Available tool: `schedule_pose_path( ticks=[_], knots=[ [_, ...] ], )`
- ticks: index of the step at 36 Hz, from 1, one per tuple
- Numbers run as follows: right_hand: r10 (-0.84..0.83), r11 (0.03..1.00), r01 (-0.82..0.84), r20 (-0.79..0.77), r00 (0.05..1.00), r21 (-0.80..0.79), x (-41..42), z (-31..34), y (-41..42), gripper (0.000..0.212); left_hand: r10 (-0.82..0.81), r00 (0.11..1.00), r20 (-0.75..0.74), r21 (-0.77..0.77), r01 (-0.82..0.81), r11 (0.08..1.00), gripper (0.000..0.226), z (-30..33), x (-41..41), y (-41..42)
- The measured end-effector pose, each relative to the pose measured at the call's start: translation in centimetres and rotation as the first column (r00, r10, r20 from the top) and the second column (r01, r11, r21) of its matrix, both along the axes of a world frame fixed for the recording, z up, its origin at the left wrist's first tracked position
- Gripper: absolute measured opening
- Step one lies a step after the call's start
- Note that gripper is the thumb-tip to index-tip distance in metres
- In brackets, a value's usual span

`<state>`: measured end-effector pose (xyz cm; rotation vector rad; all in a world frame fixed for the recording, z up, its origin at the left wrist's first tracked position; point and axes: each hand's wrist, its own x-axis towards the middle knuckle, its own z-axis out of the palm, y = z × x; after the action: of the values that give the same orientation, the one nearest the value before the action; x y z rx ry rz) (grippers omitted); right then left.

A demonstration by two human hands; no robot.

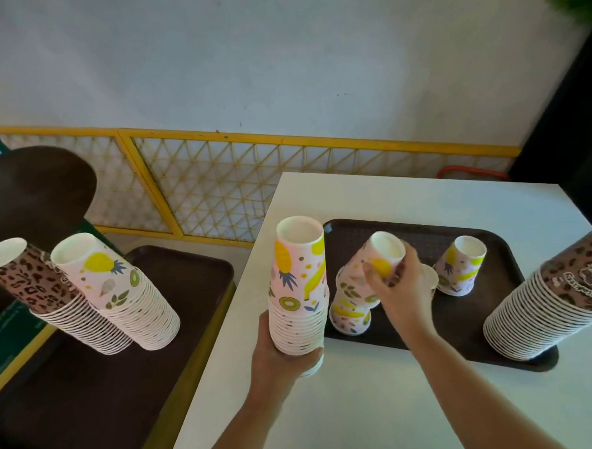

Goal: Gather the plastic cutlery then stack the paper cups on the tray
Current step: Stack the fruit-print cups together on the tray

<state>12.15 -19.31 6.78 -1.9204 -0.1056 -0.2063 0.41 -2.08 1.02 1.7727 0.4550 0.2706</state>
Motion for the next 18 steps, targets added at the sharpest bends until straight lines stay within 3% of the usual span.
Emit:
schedule_pose_path(
  ticks=[13,18],
  knots=[
    [0.158,0.961,-0.181,-0.122,0.980,-0.208,-1.0,-3.6,2.6,0.073,0.010,1.000,0.009,0.039,-0.010,0.999,0.090,-0.2,-0.4,1.1],
    [0.142,0.988,-0.138,0.066,0.988,-0.067,-2.0,0.5,3.2,0.056,0.013,1.000,0.006,0.039,-0.014,0.999,0.091,0.0,-0.2,1.1]
  ],
)
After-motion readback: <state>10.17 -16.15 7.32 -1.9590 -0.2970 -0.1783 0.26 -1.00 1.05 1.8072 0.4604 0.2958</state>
